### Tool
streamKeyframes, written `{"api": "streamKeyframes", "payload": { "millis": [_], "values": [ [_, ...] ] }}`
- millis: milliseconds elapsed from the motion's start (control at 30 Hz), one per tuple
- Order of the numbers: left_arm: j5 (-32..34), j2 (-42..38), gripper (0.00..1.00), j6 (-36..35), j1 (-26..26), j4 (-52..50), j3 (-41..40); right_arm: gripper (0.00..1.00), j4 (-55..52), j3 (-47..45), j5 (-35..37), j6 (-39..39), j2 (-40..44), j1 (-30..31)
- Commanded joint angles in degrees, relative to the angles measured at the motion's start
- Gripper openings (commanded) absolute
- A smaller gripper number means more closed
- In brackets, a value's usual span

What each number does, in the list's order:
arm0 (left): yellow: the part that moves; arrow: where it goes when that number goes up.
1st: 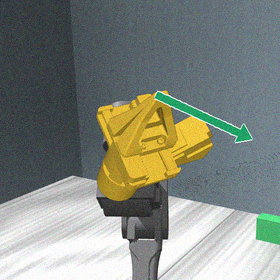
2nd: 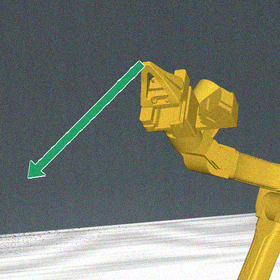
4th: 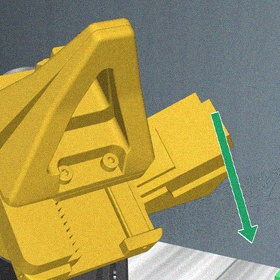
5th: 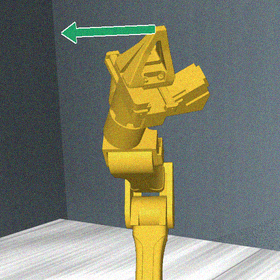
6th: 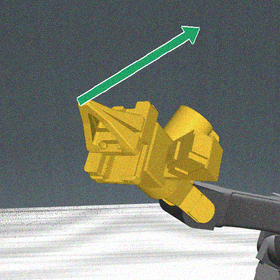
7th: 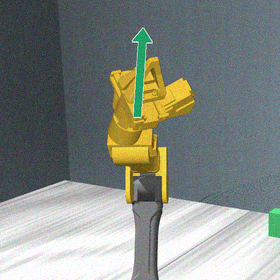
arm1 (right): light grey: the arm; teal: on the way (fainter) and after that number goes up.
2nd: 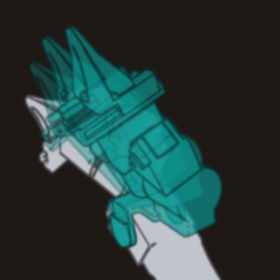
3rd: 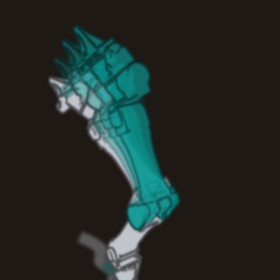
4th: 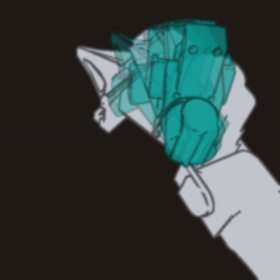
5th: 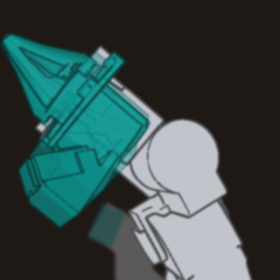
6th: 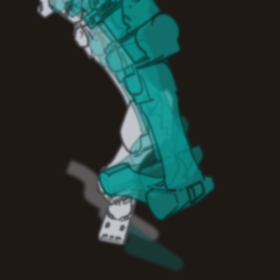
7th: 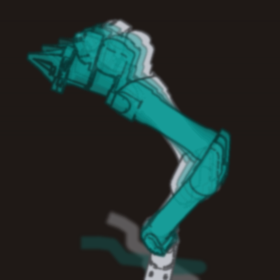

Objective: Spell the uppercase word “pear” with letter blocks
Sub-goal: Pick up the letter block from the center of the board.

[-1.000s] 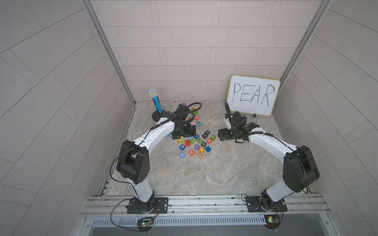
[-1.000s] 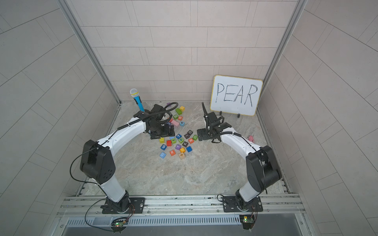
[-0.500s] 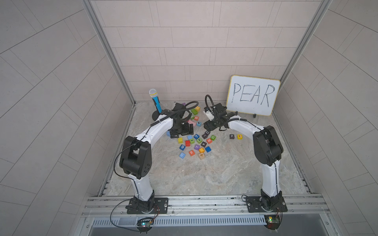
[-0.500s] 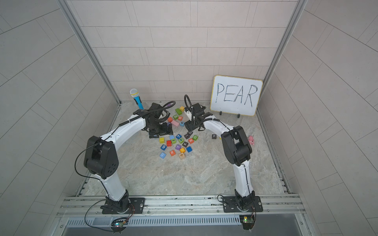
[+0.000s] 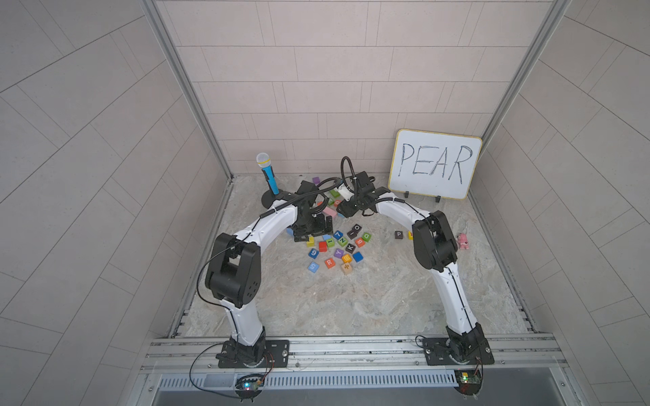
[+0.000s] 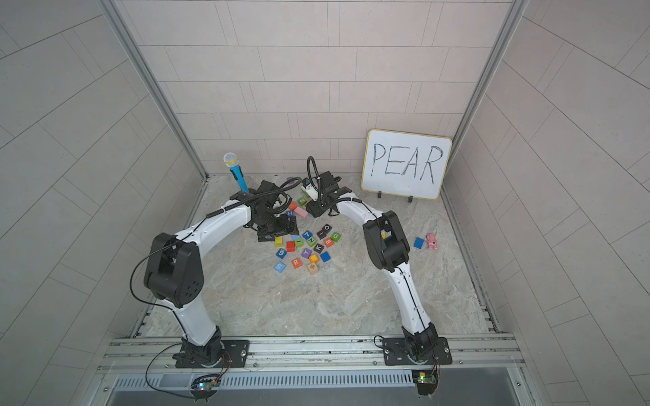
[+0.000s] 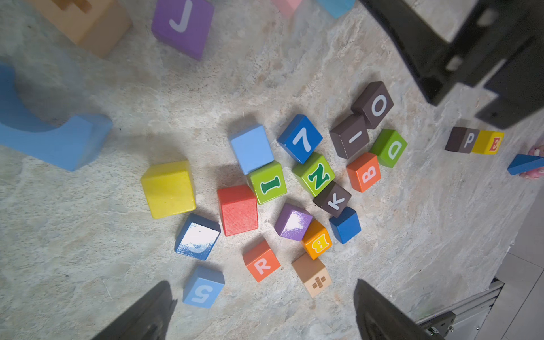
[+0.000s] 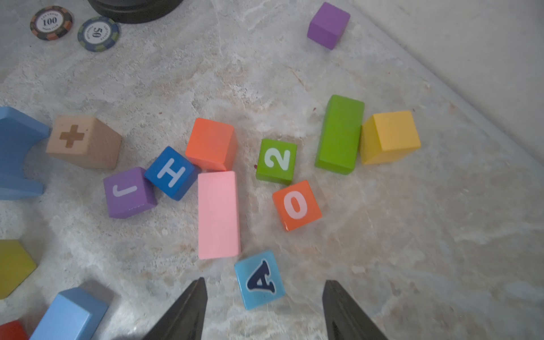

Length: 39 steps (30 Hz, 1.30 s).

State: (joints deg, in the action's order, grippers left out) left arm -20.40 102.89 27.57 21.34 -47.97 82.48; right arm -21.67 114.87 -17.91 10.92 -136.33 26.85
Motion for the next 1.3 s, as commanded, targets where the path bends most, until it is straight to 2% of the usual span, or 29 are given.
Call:
{"api": "streamKeyframes", "payload": {
  "millis": [0, 800, 1267],
  "values": [
    [-0.3, -0.9, 1.00, 0.4, -0.2, 0.1, -1.0, 0.63, -4.0, 2.9, -0.7, 1.8, -2.5, 0.5],
    [-0.1, -2.5, 1.00, 0.9, -0.6, 1.4, -3.2, 0.43, -10.0, 7.9, 2.0, 2.0, -6.7, 0.6],
    [-0.2, -2.8, 1.00, 0.9, -0.8, 1.8, -4.2, 0.40, -13.2, 12.7, 2.3, 0.7, -9.7, 0.8]
  ]
}}
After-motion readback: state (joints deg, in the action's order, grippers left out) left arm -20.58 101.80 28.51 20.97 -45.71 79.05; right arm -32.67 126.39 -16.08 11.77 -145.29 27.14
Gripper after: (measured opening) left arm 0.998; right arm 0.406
